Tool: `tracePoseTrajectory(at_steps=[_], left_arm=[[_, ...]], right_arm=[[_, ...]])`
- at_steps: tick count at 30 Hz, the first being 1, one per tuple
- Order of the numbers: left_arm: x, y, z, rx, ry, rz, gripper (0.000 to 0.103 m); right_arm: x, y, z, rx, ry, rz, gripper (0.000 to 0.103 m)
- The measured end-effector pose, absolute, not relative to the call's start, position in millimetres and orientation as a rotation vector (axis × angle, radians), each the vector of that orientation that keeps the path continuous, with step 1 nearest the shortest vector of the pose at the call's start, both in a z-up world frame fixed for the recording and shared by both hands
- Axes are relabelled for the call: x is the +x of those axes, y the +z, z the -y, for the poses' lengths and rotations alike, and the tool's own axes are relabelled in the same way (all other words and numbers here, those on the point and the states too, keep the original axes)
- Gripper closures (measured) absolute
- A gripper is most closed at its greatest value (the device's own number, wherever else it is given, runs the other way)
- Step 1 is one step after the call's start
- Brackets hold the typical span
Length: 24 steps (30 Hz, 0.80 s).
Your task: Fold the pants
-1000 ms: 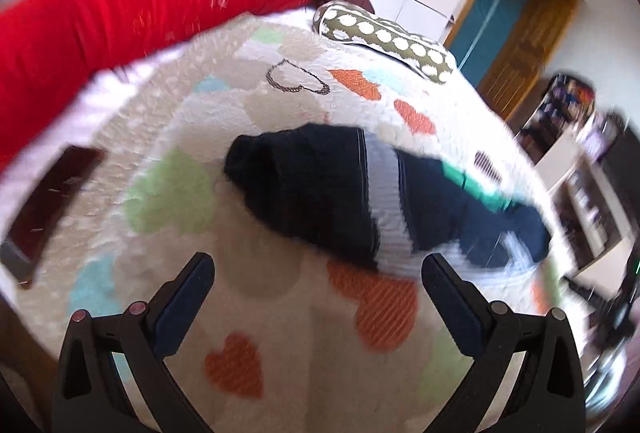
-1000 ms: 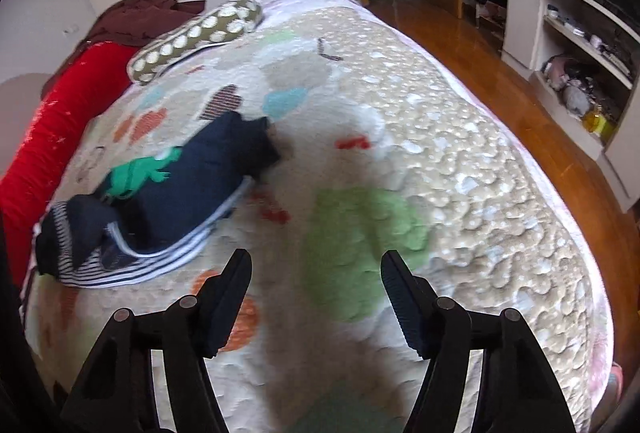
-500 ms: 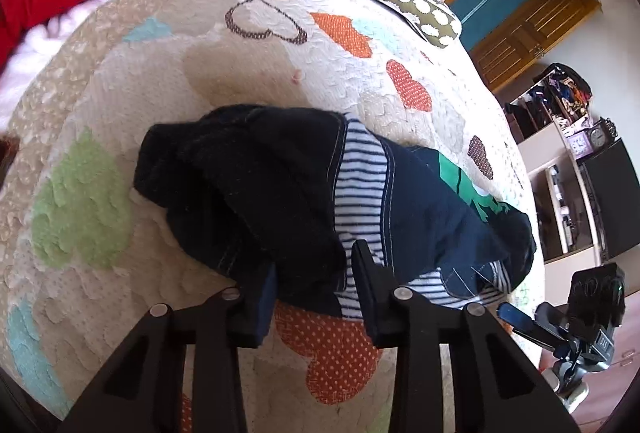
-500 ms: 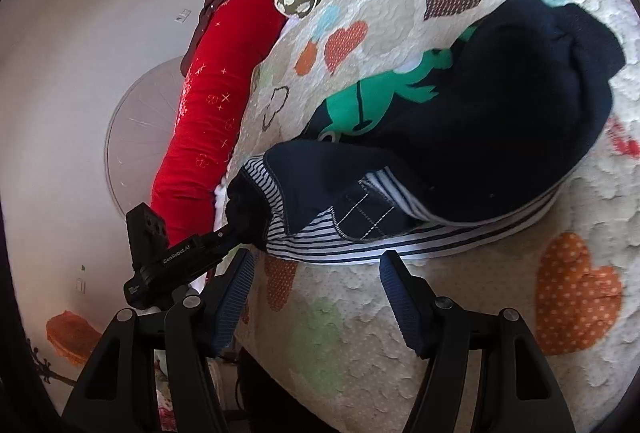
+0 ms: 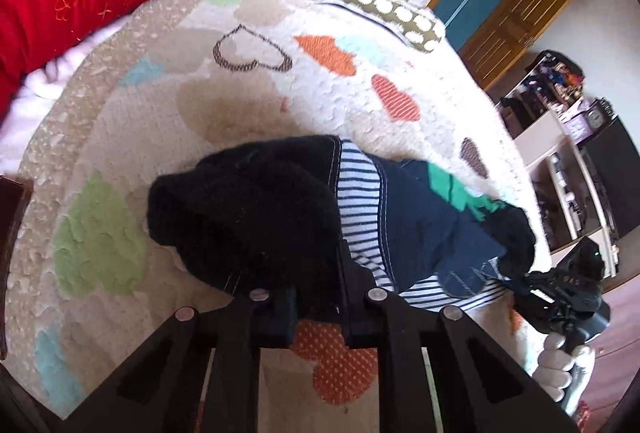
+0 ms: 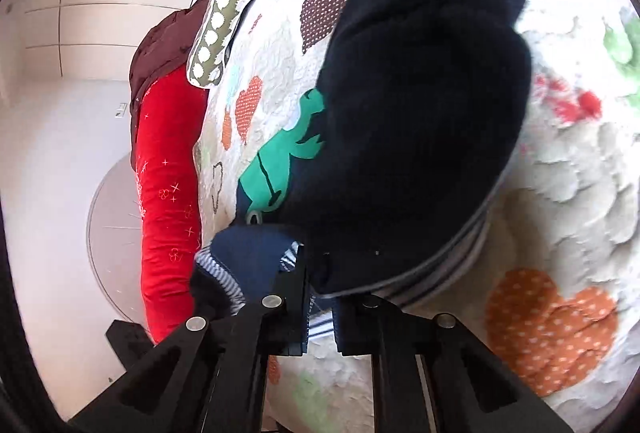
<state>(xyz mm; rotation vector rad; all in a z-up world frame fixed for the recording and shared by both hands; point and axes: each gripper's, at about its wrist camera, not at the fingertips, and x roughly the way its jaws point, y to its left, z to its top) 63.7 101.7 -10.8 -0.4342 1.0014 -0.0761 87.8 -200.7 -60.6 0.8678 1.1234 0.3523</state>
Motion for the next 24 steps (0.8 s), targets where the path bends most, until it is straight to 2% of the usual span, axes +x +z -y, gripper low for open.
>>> tracePoseTrajectory(at_steps=[5, 13, 16, 18, 19, 20, 21, 22, 23, 24], left_arm=[[78.0, 5.3, -113.6, -0.471, -0.085, -0.969, 0.092], [174.0, 9.5, -155.3, -0.548, 0.122, -0.969, 0.092], [194.6, 3.5, -176.1, -0.670, 0.104, -0.985, 0.092], [191.3, 4.2, -184.3, -0.745, 0.035, -0.972, 0.092], [187.3, 7.6, -185.8, -0.741, 0.002, -0.960, 0.091], [182.7, 10.1, -186.9, -0.731, -0.014, -0.950, 0.088], [176.5, 12.0, -189.1, -0.728, -0.025, -0.941, 0.086], [170.3, 13.3, -191.2, -0.735, -0.036, -0.934, 0.080], [163.5, 13.7, -192.6, -0.739, -0.039, -0.929, 0.068], [151.5, 13.6, -194.8, -0.730, -0.029, -0.919, 0.063]], right_arm=[[103.8, -17.6, 177.3, 0.640, 0.400, -1.062, 0.095], [202.7, 4.6, 148.3, 0.397, 0.282, -1.040, 0.093], [237.4, 1.6, 149.1, 0.291, 0.126, -1.024, 0.068], [232.9, 10.1, 161.8, 0.313, 0.125, -0.983, 0.068], [231.2, 13.7, 164.5, 0.324, 0.145, -0.972, 0.063], [222.0, 17.4, 170.6, 0.321, 0.157, -0.959, 0.056], [210.2, 21.3, 177.5, 0.297, 0.154, -0.943, 0.055], [200.4, 23.1, 185.0, 0.274, 0.148, -0.936, 0.054], [187.2, 23.2, 193.7, 0.252, 0.142, -0.933, 0.054], [178.7, 21.7, 200.5, 0.247, 0.137, -0.937, 0.054]])
